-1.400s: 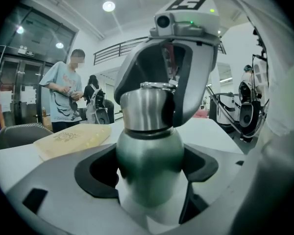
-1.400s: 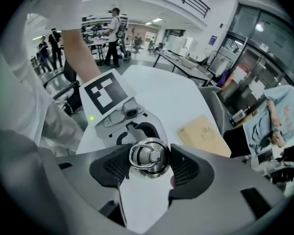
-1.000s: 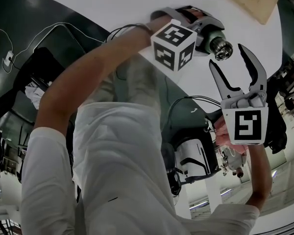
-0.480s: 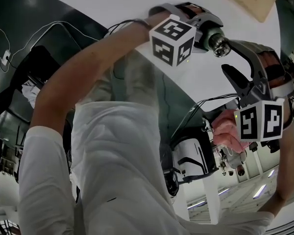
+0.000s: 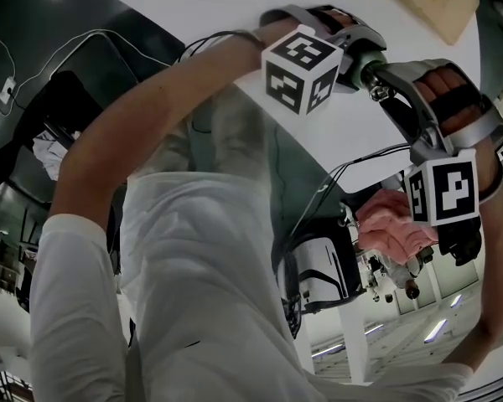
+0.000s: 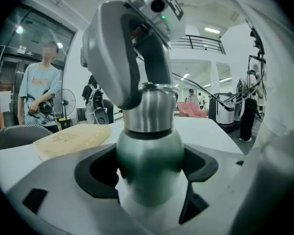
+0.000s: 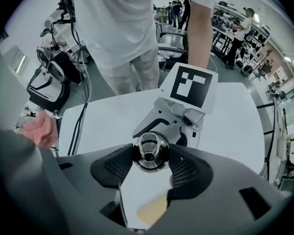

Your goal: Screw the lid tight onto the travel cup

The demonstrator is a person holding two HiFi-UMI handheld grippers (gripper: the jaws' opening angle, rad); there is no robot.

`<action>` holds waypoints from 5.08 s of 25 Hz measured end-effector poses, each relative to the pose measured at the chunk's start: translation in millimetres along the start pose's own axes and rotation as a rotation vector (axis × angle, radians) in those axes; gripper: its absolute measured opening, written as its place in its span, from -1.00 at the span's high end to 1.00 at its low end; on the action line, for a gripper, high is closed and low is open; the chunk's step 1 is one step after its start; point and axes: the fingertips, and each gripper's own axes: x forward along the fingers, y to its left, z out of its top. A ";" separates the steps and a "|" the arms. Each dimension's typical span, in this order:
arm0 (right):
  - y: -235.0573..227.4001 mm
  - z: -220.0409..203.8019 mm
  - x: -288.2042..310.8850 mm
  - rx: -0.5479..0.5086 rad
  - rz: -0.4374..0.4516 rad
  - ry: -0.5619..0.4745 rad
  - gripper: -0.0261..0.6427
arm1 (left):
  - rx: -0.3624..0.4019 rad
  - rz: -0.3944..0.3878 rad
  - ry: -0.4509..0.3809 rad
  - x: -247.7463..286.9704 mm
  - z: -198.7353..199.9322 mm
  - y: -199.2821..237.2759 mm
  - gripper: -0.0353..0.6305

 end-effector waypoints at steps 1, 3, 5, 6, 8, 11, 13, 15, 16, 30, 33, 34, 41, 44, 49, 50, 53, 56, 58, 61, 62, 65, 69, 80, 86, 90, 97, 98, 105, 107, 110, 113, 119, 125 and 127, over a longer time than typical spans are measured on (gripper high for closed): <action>-0.1 -0.1 0.3 -0.001 -0.008 -0.002 0.25 | 0.002 0.000 -0.001 0.0 0.1 0.2 -0.18; -1.2 0.2 1.0 0.029 -0.032 -0.025 0.25 | 0.010 0.004 0.002 -0.8 -1.0 0.5 -0.18; -2.7 1.2 1.3 0.124 -0.057 -0.067 0.25 | 0.012 0.009 0.005 -1.4 -2.1 -0.4 -0.18; -3.9 1.4 0.8 0.195 -0.069 -0.089 0.25 | 0.010 0.012 0.006 -1.4 -2.3 -0.7 -0.18; -6.8 0.2 -0.7 0.344 -0.094 -0.119 0.25 | 0.005 0.016 0.005 -1.1 -1.7 -0.7 -0.18; -11.3 -2.4 -2.0 0.538 -0.132 -0.137 0.26 | -0.003 0.024 0.004 -0.7 -0.9 0.2 -0.18; -14.1 -4.6 -1.7 0.669 -0.157 -0.141 0.26 | -0.010 0.034 0.005 -0.7 -1.6 1.0 -0.18; -15.6 -7.5 -1.3 0.824 -0.180 -0.136 0.26 | -0.015 0.050 0.006 -0.5 -2.0 1.8 -0.18; -16.0 -8.9 -1.1 0.903 -0.193 -0.134 0.26 | -0.019 0.059 0.006 -0.6 -2.2 2.3 -0.18; -18.5 -29.1 -4.5 1.756 -0.410 -0.208 0.26 | -0.049 0.133 0.010 -1.2 -2.0 6.0 -0.18; -18.3 -28.7 -5.1 1.815 -0.431 -0.236 0.25 | -0.053 0.133 0.009 -1.4 -2.7 6.4 -0.18; -17.7 -26.8 -6.5 1.806 -0.430 -0.246 0.19 | -0.055 0.131 0.008 -1.3 -2.6 6.2 -0.18; -19.0 -15.3 -36.9 1.426 -0.393 -0.236 0.09 | -0.054 0.124 0.006 -1.3 -3.0 6.2 -0.18; -18.3 -11.9 -41.8 1.305 -0.293 -0.238 0.09 | -0.055 0.123 0.006 -1.2 -3.6 6.4 -0.18; -20.5 -0.1 -37.6 0.766 -0.235 -0.199 0.10 | -0.054 0.115 0.002 -1.1 -2.6 4.7 -0.18; -20.9 1.5 -35.7 0.672 -0.219 -0.192 0.10 | -0.052 0.114 0.002 -1.3 -2.6 4.7 -0.18; -13.0 0.1 -27.2 0.470 -0.134 -0.124 0.10 | -0.051 0.109 0.003 -1.7 -2.0 3.5 -0.18; -8.2 -2.7 -21.0 0.283 -0.096 -0.075 0.09 | -0.049 0.104 0.003 -2.3 -0.8 3.4 -0.18; -7.1 -3.9 -17.4 0.171 -0.088 -0.047 0.09 | -0.048 0.104 0.004 -2.4 -0.8 3.5 -0.18; -1.6 -2.1 -8.6 0.029 -0.060 -0.021 0.09 | -0.045 0.104 0.005 -1.2 -1.1 3.1 -0.18; 0.4 -1.3 -4.9 -0.007 -0.048 -0.012 0.09 | -0.044 0.104 0.005 -0.8 -1.1 2.7 -0.18; 2.1 -5.4 6.8 -0.122 -0.044 0.043 0.09 | -0.039 0.106 0.006 -0.4 -1.0 2.4 -0.18; -1.5 -6.5 10.1 -0.086 -0.065 0.033 0.12 | -0.042 0.106 0.005 -0.8 -1.3 3.6 -0.18; -13.9 -10.1 9.0 0.618 -0.106 -0.061 0.13 | -0.053 0.111 0.005 -1.4 -2.0 5.0 -0.18; -19.1 -18.0 7.9 1.132 -0.234 -0.118 0.13 | -0.054 0.117 0.007 -0.2 -2.5 5.3 -0.18; -19.2 -23.3 6.3 1.390 -0.310 -0.111 0.13 | -0.053 0.119 0.006 -0.2 -2.0 5.4 -0.18; -18.5 -24.1 1.8 1.511 -0.364 -0.157 0.12 | -0.058 0.114 0.005 -0.6 -2.5 4.3 -0.18; -17.9 -24.4 -2.2 1.487 -0.373 -0.160 0.10 | -0.057 0.112 0.004 0.1 -2.2 4.2 -0.18; -17.9 -10.1 -35.5 0.985 -0.314 -0.134 0.08 | -0.055 0.109 0.004 -1.1 -2.1 4.6 -0.18; -17.4 -3.0 -38.2 0.748 -0.264 -0.116 0.08 | -0.056 0.109 0.002 -0.9 -1.8 5.8 -0.18; -16.1 2.8 -34.1 0.419 -0.216 -0.064 0.08 | -0.057 0.109 0.002 -2.0 -1.7 5.5 -0.18; -12.4 5.1 -22.5 0.242 -0.134 -0.038 0.08 | -0.056 0.109 0.001 -2.5 -0.8 4.5 -0.18; -6.0 0.7 3.1 0.145 -0.016 -0.054 0.24 | -0.057 0.110 0.002 -2.0 -1.3 4.8 -0.18; -7.0 0.6 5.2 0.208 -0.022 -0.059 0.25 | -0.052 0.113 0.005 -2.3 -2.2 4.7 -0.18; -7.3 0.2 4.2 0.298 -0.032 -0.081 0.25 | -0.054 0.114 0.005 -1.5 -1.7 3.9 -0.18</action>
